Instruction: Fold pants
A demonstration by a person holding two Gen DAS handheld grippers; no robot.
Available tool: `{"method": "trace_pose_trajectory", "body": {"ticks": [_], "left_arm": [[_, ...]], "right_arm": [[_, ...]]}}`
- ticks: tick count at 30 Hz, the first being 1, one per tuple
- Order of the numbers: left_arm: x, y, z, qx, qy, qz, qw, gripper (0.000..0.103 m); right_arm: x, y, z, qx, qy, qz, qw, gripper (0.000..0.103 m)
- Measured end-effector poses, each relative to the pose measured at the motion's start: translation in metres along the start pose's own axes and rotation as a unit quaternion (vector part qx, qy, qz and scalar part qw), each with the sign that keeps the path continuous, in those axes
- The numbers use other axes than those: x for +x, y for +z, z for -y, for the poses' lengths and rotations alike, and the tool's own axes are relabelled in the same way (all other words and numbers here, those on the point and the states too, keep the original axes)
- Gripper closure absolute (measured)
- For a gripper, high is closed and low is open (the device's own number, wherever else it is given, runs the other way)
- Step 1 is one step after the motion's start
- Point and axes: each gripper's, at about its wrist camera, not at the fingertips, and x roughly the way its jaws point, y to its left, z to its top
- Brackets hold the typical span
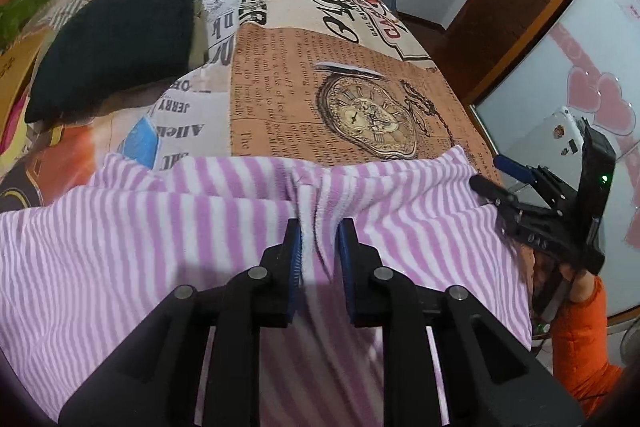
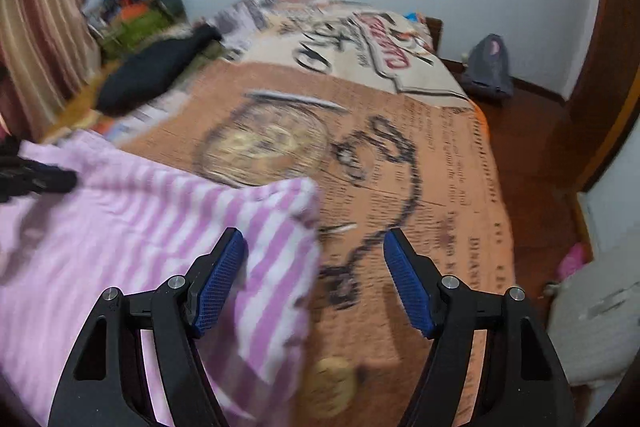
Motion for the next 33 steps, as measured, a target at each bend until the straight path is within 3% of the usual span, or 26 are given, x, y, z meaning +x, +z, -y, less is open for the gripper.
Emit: {"method": "trace_pose_trajectory", "body": {"ticks": [4,6,8,10,14,17,23,28,33], "left_arm": [[-0.004,-0.005,-0.001,0.000,-0.002,-0.009,1.0000,0.079],[-0.009,-0.010,0.004,0.012,-0.002,-0.011,0.9999,0.068],[-0.013,-0.017,0.010,0.017,-0.013,-0.013,0.9997,0.042],[-0.017,-0.026,0.016,0.022,-0.016,-0.013,0.9995,0.035],[-0.012,-0.043,0.025,0.035,-0.010,-0.037,0.9986,0.035],[-0.015,-0.053,0.028,0.043,0.000,-0.032,0.9986,0.032],[-0.016,-0.065,0.030,0.052,0.013,-0.022,0.9983,0.030],[-0.015,-0.067,0.030,0.048,0.017,-0.015,0.9986,0.029],[-0.015,-0.069,0.031,0.049,0.021,-0.008,0.9986,0.029]], "right_arm": [[-0.006,0.001,0.018,0.040,0.036,0.014,0.998,0.035],[-0.003,-0.001,0.020,0.046,0.060,0.006,0.997,0.035],[0.003,-0.002,0.016,0.038,0.080,-0.007,0.996,0.043],[0.011,-0.004,0.011,0.029,0.099,-0.017,0.994,0.053],[0.021,-0.005,0.006,0.034,0.144,-0.029,0.989,0.077],[0.020,-0.005,0.001,0.024,0.151,-0.030,0.988,0.086],[0.013,-0.001,0.000,0.008,0.145,-0.023,0.989,0.090],[0.024,0.006,0.000,0.002,0.163,-0.056,0.985,0.084],[0.024,0.005,-0.008,-0.024,0.147,-0.038,0.988,0.092]]}}
